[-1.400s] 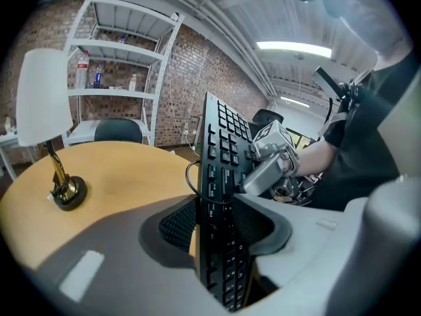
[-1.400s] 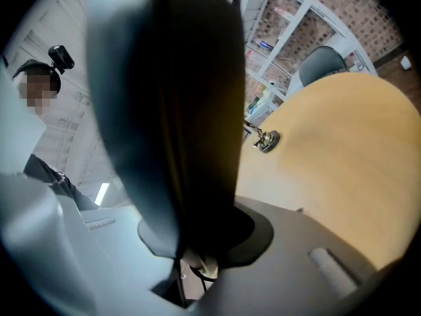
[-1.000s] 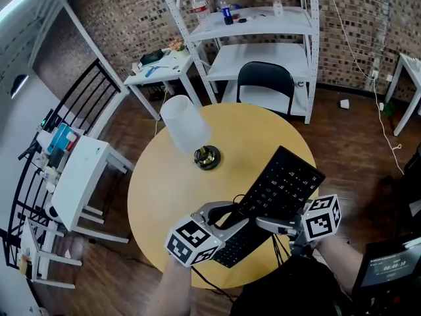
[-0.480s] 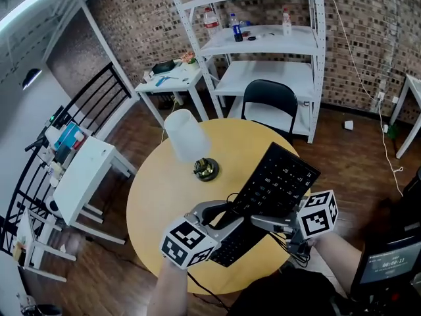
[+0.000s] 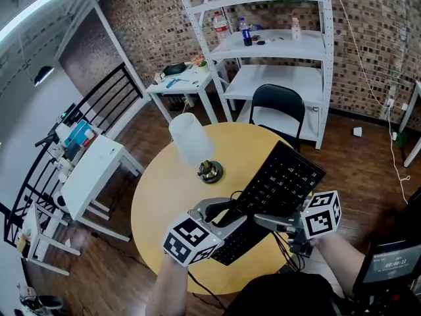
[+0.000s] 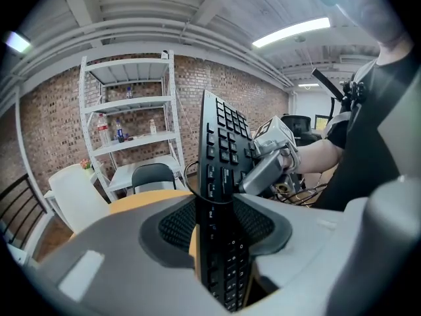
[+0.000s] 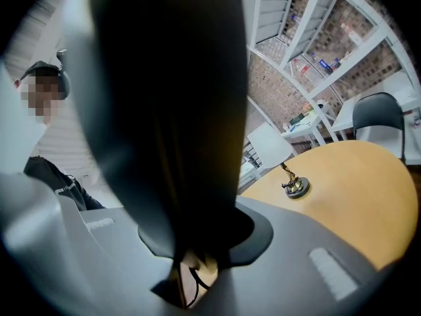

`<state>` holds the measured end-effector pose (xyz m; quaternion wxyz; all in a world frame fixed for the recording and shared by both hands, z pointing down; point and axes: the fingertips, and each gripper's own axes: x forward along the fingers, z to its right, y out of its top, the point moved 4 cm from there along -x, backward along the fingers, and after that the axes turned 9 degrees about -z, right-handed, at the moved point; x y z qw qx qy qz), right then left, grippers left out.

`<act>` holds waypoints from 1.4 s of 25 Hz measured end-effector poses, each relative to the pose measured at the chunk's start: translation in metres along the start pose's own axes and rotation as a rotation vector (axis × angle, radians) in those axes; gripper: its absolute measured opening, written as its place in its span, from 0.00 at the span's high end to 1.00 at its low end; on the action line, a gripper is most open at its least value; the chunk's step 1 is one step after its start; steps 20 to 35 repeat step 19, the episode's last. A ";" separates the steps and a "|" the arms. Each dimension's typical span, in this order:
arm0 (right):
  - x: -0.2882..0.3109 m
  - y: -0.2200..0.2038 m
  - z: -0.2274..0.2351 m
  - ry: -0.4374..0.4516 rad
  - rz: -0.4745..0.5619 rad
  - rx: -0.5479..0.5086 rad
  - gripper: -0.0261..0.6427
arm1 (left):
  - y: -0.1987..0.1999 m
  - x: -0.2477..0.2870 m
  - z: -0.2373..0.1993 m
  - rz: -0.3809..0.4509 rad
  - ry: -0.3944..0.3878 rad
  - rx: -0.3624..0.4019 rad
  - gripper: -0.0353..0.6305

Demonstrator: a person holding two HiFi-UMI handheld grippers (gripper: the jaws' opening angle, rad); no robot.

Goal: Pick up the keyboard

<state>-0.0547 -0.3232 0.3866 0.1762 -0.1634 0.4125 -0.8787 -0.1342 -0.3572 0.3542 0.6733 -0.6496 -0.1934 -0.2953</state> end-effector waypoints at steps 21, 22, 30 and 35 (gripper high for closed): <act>0.024 -0.005 -0.006 0.024 -0.001 0.008 0.84 | -0.017 -0.017 -0.004 -0.019 0.028 0.000 0.69; 0.024 -0.005 -0.006 0.024 -0.001 0.008 0.84 | -0.017 -0.017 -0.004 -0.019 0.028 0.000 0.69; 0.024 -0.005 -0.006 0.024 -0.001 0.008 0.84 | -0.017 -0.017 -0.004 -0.019 0.028 0.000 0.69; 0.024 -0.005 -0.006 0.024 -0.001 0.008 0.84 | -0.017 -0.017 -0.004 -0.019 0.028 0.000 0.69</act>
